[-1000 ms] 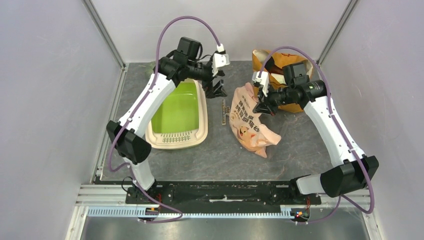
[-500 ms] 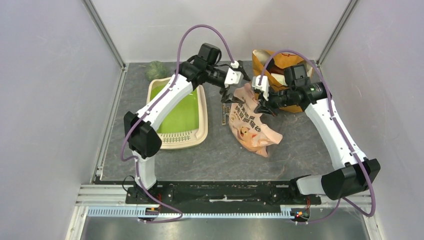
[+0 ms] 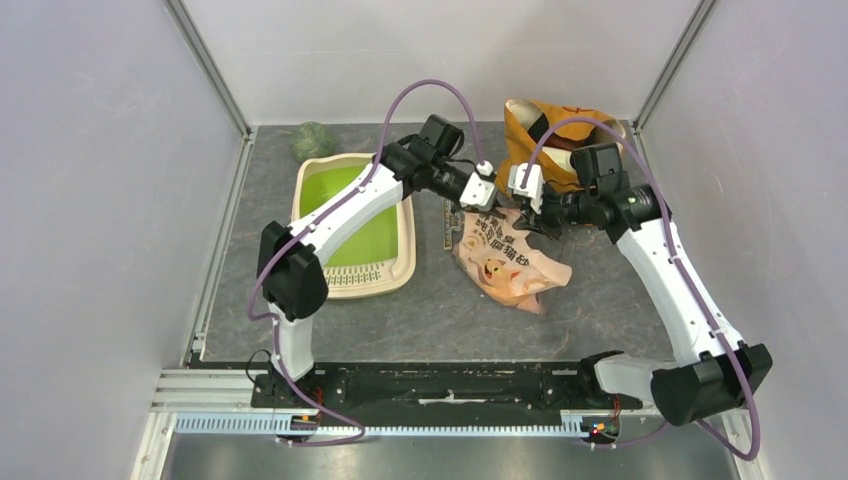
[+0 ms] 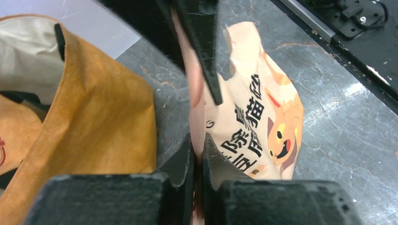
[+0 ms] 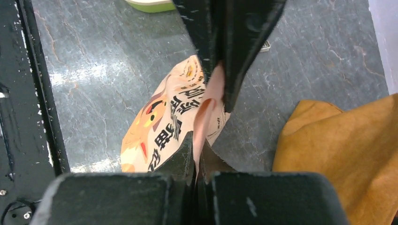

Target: Fill the litter box with clean litter

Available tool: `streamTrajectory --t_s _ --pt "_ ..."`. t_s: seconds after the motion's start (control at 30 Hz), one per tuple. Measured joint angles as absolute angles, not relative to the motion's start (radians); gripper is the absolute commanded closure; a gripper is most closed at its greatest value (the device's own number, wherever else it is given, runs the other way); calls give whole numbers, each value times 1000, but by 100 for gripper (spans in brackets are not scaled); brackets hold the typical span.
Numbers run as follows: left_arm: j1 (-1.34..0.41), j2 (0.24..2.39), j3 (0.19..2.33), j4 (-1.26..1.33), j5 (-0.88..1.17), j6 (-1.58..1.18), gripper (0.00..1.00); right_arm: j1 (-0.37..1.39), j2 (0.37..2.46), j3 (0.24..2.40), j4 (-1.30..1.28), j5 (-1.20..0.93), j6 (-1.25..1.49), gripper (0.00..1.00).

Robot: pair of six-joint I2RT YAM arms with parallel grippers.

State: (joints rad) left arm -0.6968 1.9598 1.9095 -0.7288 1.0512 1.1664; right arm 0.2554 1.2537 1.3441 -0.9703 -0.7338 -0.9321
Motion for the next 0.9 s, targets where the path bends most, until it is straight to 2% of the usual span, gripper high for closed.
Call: streamTrajectory --t_s 0.03,0.13,0.17,0.23,0.47,0.57,0.67,0.9 --pt "-699 1951 1883 -726 1055 1183 98 255 1240 1330 -953 -722 -921 77" --pt "-702 1918 1821 -699 1041 1202 98 259 1218 1326 -907 -714 -837 31" --pt "-699 1902 1796 -684 1035 1201 98 258 1208 1338 -888 -705 -806 20" --pt "-693 1868 1737 -628 1012 1194 98 239 1190 1367 -874 -698 -741 12" --pt "-683 1739 1491 -332 922 1132 98 42 1206 1463 -1050 -756 -684 9" --pt "-683 1716 1443 -258 890 1119 98 19 1254 1470 -1179 -792 -715 3" --pt "-682 1694 1379 -157 851 1101 98 15 1285 1432 -1279 -812 -762 3" --pt "-676 1648 1272 -1 822 1077 98 16 1304 1307 -1262 -739 -753 3"
